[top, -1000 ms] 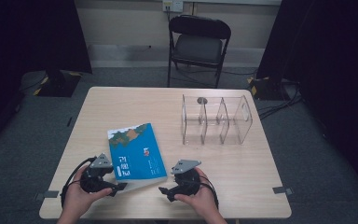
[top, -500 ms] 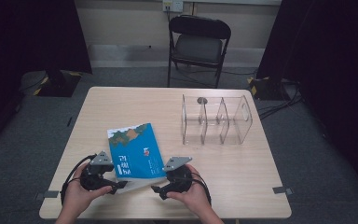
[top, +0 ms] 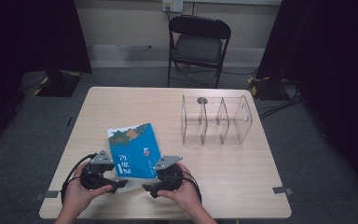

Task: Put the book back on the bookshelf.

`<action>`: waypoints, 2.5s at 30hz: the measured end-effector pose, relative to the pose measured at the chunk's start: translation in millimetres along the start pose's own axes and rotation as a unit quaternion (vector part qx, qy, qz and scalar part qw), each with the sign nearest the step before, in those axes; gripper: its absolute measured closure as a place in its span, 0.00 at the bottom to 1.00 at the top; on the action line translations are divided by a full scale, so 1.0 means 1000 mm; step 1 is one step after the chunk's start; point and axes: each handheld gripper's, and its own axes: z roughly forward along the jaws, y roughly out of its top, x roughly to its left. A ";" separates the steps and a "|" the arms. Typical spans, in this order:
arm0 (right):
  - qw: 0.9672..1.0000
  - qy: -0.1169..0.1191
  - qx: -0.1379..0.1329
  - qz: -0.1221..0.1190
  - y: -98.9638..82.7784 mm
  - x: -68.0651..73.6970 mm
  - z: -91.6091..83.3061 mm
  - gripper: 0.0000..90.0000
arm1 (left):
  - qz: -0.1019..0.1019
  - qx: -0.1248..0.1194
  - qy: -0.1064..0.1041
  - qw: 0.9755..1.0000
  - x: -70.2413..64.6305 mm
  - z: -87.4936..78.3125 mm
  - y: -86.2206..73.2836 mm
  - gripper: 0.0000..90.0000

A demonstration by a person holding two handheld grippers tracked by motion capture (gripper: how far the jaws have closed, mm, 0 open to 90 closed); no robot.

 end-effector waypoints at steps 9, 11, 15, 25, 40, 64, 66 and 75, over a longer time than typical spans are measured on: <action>0.999 -0.040 0.002 -0.017 0.005 0.010 0.013 0.10 | -0.001 0.001 0.000 1.000 0.000 0.000 0.002 0.19; 0.999 -0.046 0.005 -0.024 0.006 0.011 0.015 0.10 | -0.001 0.001 -0.002 1.000 0.000 -0.001 0.003 0.19; 0.998 -0.056 0.009 -0.029 0.008 0.013 0.018 0.10 | 0.000 -0.001 -0.003 1.000 0.000 -0.001 0.004 0.19; 0.996 -0.082 0.006 -0.045 0.013 0.018 0.030 0.11 | 0.000 0.002 -0.007 1.000 0.001 -0.002 0.004 0.19; 0.989 -0.083 -0.002 -0.123 0.022 0.027 0.021 0.71 | 0.015 -0.005 -0.021 1.000 0.006 0.002 -0.005 0.29; 0.992 -0.073 0.006 -0.102 0.041 0.017 0.003 0.83 | 0.074 0.038 -0.029 0.996 0.001 0.008 -0.020 0.21; 0.992 -0.072 0.008 -0.101 0.042 0.017 0.003 0.83 | 0.077 0.040 -0.030 0.996 0.001 0.008 -0.020 0.21; 0.994 -0.069 0.015 -0.085 0.054 0.012 -0.006 0.83 | 0.067 0.037 -0.040 0.996 0.001 0.007 -0.023 0.20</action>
